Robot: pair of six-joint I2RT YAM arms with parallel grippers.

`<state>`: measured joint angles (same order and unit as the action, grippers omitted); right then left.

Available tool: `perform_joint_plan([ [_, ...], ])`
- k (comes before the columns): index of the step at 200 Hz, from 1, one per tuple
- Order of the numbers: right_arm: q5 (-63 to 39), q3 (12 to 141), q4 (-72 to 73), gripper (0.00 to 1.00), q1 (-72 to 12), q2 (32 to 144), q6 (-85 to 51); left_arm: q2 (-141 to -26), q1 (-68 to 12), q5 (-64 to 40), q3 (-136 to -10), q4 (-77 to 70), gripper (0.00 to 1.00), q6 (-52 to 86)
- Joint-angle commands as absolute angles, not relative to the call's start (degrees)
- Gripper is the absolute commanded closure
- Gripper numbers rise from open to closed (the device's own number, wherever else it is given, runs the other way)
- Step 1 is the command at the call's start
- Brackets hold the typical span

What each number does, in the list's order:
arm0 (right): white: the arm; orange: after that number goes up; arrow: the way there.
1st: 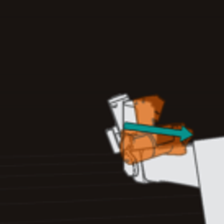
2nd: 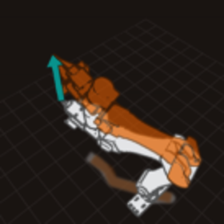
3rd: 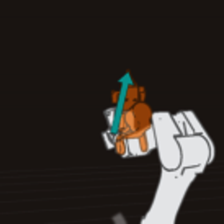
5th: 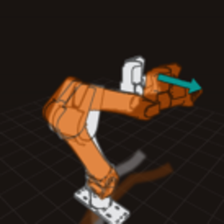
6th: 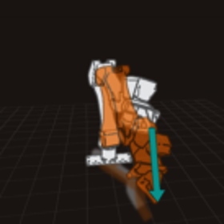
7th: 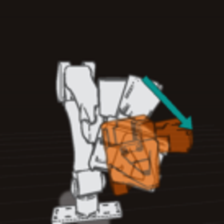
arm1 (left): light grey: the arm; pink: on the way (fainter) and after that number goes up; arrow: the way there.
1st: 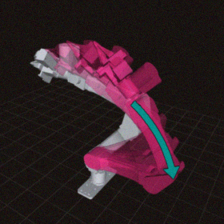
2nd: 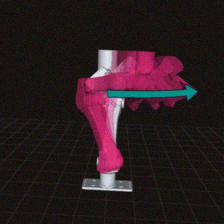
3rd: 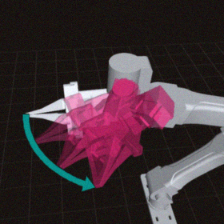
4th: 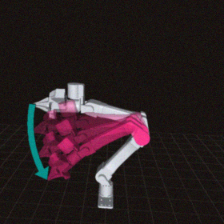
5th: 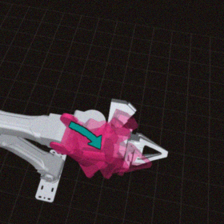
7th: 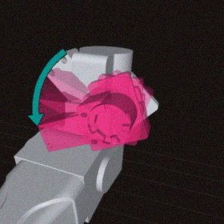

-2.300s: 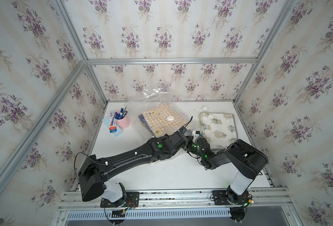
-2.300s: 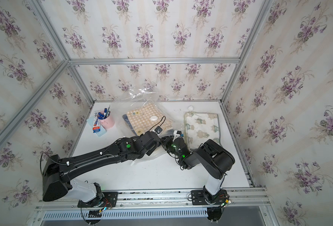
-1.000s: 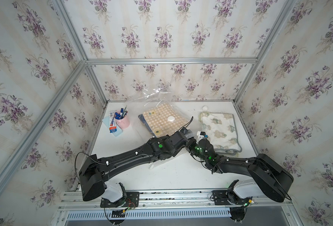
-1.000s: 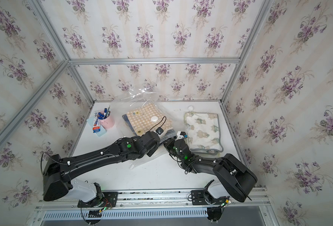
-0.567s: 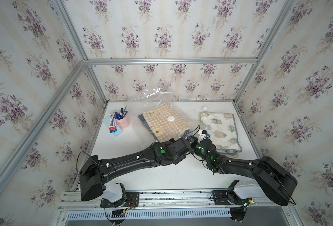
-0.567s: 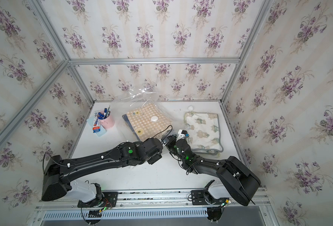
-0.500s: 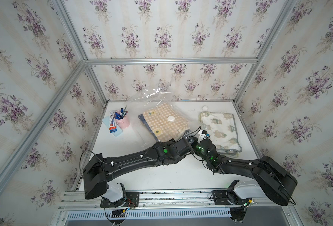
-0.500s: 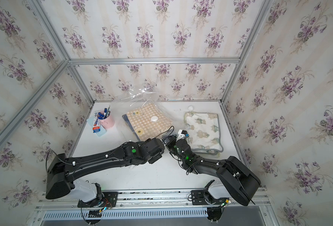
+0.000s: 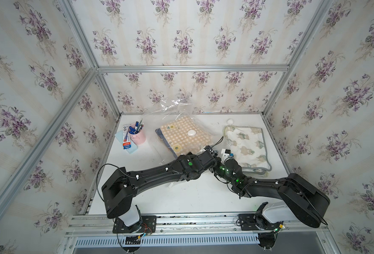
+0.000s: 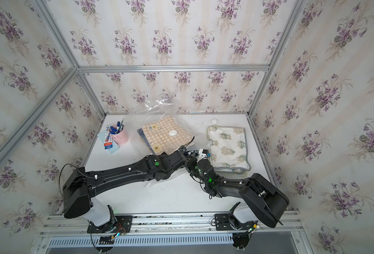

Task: Take the blanket out of the vacuum bag
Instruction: Take out the blanket from the vacuum bag.

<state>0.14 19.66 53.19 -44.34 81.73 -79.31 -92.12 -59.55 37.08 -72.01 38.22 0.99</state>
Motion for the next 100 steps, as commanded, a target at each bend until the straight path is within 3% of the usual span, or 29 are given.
perform_joint_plan([
  [1,0.0,20.4,57.39,0.75,-44.75,83.75,-80.16,-90.26,-58.77,37.73,-71.55,36.22,0.96,1.76],
  [100,2.11,27.77,59.23,0.69,-44.39,97.39,-81.89,-88.77,-58.12,33.49,-71.94,36.74,0.94,2.12],
])
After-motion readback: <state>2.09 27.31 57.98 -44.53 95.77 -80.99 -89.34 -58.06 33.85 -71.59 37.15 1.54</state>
